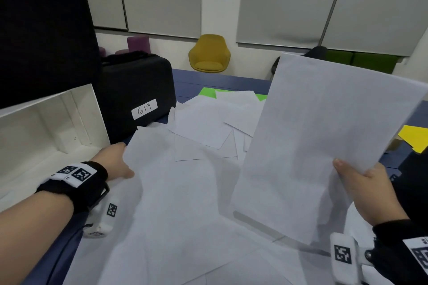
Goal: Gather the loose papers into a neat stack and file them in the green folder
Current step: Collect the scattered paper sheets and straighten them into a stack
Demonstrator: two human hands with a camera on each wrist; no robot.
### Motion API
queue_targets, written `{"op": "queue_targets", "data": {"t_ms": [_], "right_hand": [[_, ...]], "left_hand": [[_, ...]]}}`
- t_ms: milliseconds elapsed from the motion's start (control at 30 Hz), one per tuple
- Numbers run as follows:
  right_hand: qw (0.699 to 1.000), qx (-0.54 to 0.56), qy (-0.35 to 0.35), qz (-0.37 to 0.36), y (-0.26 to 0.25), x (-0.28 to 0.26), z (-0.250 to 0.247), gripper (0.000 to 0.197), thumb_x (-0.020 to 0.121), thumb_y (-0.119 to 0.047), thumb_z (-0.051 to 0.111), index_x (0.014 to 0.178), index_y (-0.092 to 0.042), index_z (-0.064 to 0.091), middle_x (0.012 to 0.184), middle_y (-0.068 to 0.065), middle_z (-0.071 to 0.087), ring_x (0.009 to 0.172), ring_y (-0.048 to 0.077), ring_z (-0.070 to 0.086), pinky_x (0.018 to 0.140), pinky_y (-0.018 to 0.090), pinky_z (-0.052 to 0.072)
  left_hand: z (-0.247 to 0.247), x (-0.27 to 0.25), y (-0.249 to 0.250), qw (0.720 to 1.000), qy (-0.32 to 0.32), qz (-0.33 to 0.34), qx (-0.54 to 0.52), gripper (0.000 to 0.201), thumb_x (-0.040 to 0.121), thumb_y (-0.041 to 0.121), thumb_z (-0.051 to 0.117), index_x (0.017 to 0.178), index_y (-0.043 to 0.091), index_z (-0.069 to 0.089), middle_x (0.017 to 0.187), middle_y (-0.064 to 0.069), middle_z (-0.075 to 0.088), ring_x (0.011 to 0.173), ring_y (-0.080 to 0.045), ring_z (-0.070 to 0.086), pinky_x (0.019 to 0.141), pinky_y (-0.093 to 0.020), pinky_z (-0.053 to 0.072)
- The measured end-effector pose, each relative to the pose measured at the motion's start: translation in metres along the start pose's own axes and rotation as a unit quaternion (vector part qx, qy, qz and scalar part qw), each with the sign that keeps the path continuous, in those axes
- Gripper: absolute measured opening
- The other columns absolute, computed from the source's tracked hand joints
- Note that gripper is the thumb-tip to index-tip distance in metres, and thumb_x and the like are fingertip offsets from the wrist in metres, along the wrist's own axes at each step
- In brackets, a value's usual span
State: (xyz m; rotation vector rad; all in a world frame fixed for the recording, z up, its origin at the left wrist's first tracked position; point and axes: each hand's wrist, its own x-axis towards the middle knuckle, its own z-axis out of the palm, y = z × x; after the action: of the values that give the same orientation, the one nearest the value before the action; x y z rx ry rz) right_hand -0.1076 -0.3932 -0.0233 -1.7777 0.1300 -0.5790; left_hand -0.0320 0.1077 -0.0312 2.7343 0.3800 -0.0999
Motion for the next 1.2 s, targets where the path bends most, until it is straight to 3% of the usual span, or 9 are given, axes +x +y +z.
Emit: {"op": "queue_targets", "data": {"t_ms": [200, 400, 567, 667, 733, 867, 933, 1067, 1200], "right_hand": [[1.0, 0.017, 0.005, 0.008, 0.004, 0.001, 0.004, 0.018, 0.093, -0.008, 0.059, 0.109, -0.015, 0.065, 0.091, -0.01, 0.07, 0.076, -0.005, 0.067, 0.066, 0.009, 0.053], [1.0, 0.021, -0.013, 0.005, -0.001, -0.002, 0.012, 0.007, 0.087, -0.021, 0.065, 0.093, -0.021, 0.068, 0.085, -0.013, 0.074, 0.082, -0.001, 0.069, 0.068, 0.009, 0.054], [1.0, 0.016, -0.018, 0.002, -0.002, -0.006, 0.017, 0.024, 0.091, -0.014, 0.063, 0.114, -0.011, 0.066, 0.097, -0.004, 0.075, 0.093, 0.018, 0.069, 0.071, 0.013, 0.054], [0.999, 0.024, -0.021, 0.006, -0.006, -0.01, 0.019, 0.026, 0.09, -0.016, 0.064, 0.116, -0.011, 0.065, 0.097, -0.006, 0.075, 0.086, 0.004, 0.069, 0.068, 0.008, 0.053], [0.999, 0.026, -0.018, 0.009, -0.008, -0.012, 0.02, 0.024, 0.092, -0.009, 0.06, 0.116, -0.01, 0.065, 0.099, -0.005, 0.073, 0.089, 0.004, 0.068, 0.068, 0.006, 0.052], [0.999, 0.029, -0.016, 0.011, -0.008, -0.014, 0.021, 0.021, 0.093, -0.005, 0.059, 0.113, -0.009, 0.065, 0.098, -0.006, 0.07, 0.075, -0.01, 0.066, 0.065, 0.003, 0.05], [0.999, 0.024, -0.018, 0.011, -0.008, -0.014, 0.022, 0.022, 0.093, -0.005, 0.059, 0.113, -0.007, 0.065, 0.1, -0.002, 0.069, 0.075, -0.007, 0.067, 0.065, 0.003, 0.05], [1.0, 0.022, -0.015, 0.014, -0.011, -0.016, 0.024, 0.024, 0.093, -0.006, 0.059, 0.116, -0.003, 0.065, 0.103, 0.006, 0.07, 0.089, 0.019, 0.068, 0.066, 0.006, 0.052], [0.999, 0.022, -0.019, 0.021, -0.011, -0.017, 0.023, 0.023, 0.093, -0.008, 0.06, 0.115, -0.005, 0.066, 0.101, 0.002, 0.071, 0.086, 0.007, 0.069, 0.066, 0.006, 0.052]], "left_hand": [[-0.005, -0.009, -0.016, 0.998, 0.033, 0.041, -0.036, 0.022, 0.077, 0.019, 0.076, 0.091, 0.01, 0.062, 0.092, -0.006, 0.066, 0.082, -0.022, 0.059, 0.064, -0.029, 0.04], [-0.014, -0.013, -0.016, 0.996, 0.02, 0.053, -0.065, 0.018, 0.08, 0.023, 0.076, 0.087, 0.008, 0.07, 0.086, -0.006, 0.071, 0.08, -0.022, 0.065, 0.075, -0.032, 0.05], [-0.017, -0.014, -0.013, 0.993, 0.048, 0.041, -0.097, 0.015, 0.085, 0.023, 0.069, 0.083, 0.008, 0.07, 0.084, -0.009, 0.07, 0.079, -0.025, 0.065, 0.074, -0.033, 0.05], [-0.02, -0.015, -0.015, 0.991, 0.036, 0.041, -0.123, 0.009, 0.08, 0.013, 0.073, 0.082, 0.006, 0.068, 0.083, -0.012, 0.07, 0.077, -0.028, 0.066, 0.07, -0.032, 0.049], [-0.022, -0.016, -0.018, 0.987, 0.036, 0.037, -0.152, 0.011, 0.077, 0.008, 0.076, 0.082, 0.007, 0.067, 0.081, -0.012, 0.07, 0.076, -0.029, 0.067, 0.067, -0.031, 0.049], [-0.021, -0.021, -0.015, 0.981, 0.089, 0.03, -0.167, 0.016, 0.071, 0.016, 0.082, 0.079, 0.013, 0.068, 0.079, -0.008, 0.071, 0.077, -0.027, 0.067, 0.072, -0.036, 0.054], [-0.021, -0.025, -0.011, 0.977, 0.115, 0.027, -0.178, 0.017, 0.07, 0.017, 0.082, 0.078, 0.012, 0.068, 0.077, -0.008, 0.07, 0.075, -0.026, 0.066, 0.069, -0.034, 0.053], [-0.025, -0.026, -0.006, 0.972, 0.152, 0.039, -0.174, 0.026, 0.067, 0.019, 0.085, 0.074, 0.009, 0.063, 0.077, -0.01, 0.067, 0.074, -0.025, 0.062, 0.064, -0.033, 0.048], [-0.025, -0.019, -0.012, 0.987, 0.129, 0.041, -0.091, 0.03, 0.072, 0.036, 0.082, 0.084, 0.021, 0.059, 0.087, 0.004, 0.063, 0.083, -0.018, 0.06, 0.07, -0.033, 0.047]]}}
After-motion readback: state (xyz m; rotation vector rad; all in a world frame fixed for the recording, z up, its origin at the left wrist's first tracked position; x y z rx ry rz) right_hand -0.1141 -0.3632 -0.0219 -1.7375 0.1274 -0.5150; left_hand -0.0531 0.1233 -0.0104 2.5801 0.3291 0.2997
